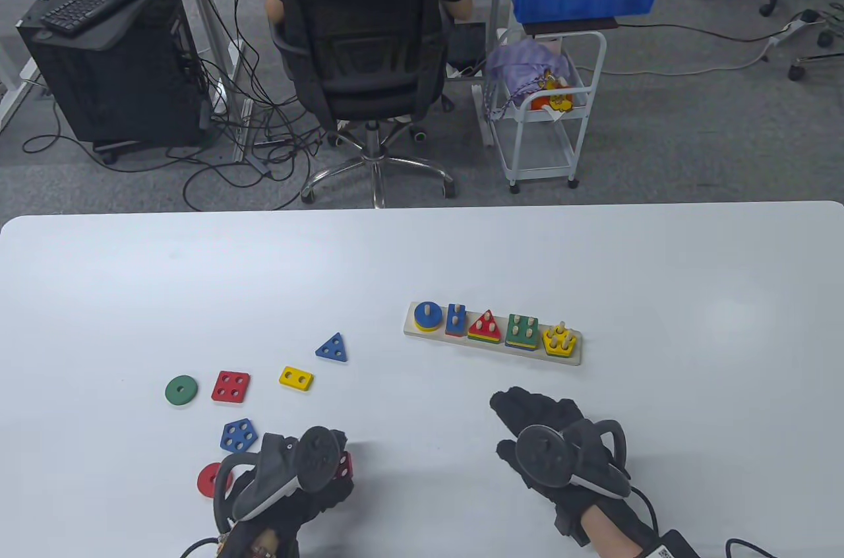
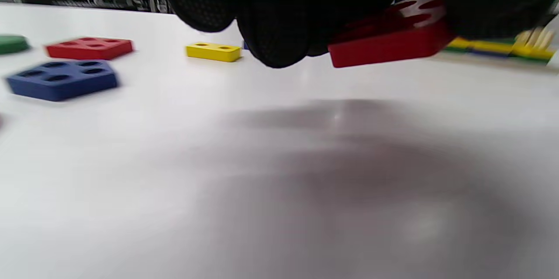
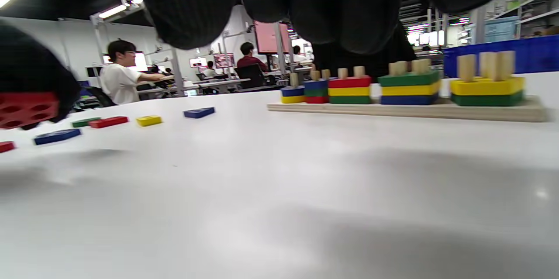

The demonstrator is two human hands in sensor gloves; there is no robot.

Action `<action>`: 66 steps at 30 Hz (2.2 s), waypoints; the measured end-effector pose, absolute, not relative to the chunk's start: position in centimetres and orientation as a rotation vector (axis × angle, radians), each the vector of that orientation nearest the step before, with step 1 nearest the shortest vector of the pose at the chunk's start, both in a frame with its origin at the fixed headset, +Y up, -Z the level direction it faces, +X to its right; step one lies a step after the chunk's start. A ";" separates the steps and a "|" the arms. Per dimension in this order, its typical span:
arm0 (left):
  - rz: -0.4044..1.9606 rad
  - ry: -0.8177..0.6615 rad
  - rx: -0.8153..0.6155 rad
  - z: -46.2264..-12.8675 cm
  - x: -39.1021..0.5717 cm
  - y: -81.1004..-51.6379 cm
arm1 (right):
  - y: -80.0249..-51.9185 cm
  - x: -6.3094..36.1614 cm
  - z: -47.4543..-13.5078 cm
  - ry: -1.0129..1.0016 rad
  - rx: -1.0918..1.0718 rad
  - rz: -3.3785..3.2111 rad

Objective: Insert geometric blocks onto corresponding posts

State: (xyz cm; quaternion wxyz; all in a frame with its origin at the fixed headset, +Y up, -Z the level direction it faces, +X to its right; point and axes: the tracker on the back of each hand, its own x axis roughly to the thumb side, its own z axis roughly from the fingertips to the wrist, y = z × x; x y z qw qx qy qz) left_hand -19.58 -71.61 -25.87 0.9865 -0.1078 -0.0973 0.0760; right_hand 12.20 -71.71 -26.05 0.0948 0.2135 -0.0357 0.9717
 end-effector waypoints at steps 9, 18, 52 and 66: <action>0.958 -0.313 -0.422 -27.2 -13.7 -70.0 | -69.6 9.2 -23.2 -0.419 0.820 2.489; 1.266 -0.407 -0.626 -27.8 -9.8 -71.3 | -68.6 11.0 -22.8 -0.615 0.752 2.383; -0.064 0.151 -0.015 -28.7 -27.2 -71.4 | -71.0 18.2 -40.4 0.160 -0.016 3.285; -0.042 0.120 -0.064 -28.8 -26.7 -71.5 | -72.4 18.2 -41.9 0.229 -0.080 3.270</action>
